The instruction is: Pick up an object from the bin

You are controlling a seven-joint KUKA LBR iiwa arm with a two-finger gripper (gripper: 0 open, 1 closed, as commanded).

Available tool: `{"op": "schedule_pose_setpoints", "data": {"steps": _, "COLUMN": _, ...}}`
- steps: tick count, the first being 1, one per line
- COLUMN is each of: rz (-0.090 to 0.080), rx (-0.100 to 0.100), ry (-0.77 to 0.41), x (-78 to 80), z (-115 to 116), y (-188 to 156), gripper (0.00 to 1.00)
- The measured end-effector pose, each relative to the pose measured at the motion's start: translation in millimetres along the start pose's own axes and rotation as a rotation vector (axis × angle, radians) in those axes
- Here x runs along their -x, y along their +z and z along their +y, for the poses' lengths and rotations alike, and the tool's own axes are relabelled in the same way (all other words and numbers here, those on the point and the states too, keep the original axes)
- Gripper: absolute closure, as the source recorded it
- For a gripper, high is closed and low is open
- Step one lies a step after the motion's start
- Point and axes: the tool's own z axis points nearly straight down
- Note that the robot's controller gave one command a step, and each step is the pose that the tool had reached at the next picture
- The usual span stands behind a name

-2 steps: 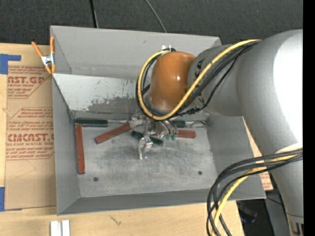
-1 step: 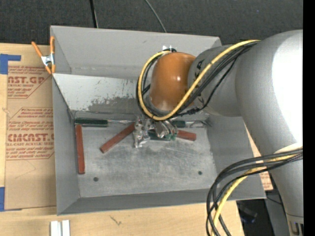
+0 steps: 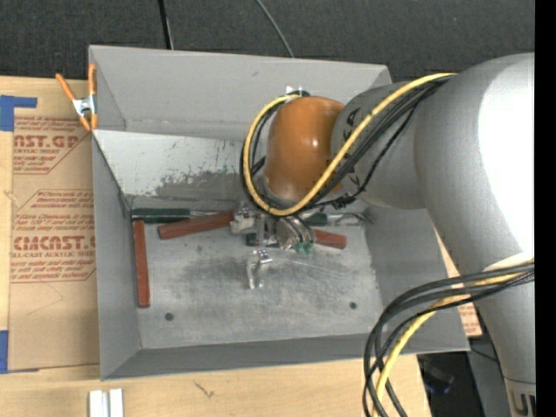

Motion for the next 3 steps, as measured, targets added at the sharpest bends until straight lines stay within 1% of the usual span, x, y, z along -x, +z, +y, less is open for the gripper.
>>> {"op": "schedule_pose_setpoints", "data": {"steps": 2, "rz": -0.002, "rx": 0.0, "ry": -0.002, "x": -0.2, "z": -0.5, "y": 0.0, "gripper": 0.0}}
{"op": "schedule_pose_setpoints", "data": {"steps": 3, "rz": -0.01, "rx": -0.002, "ry": 0.037, "x": -21.9, "z": -31.1, "y": -15.9, "gripper": 0.0}}
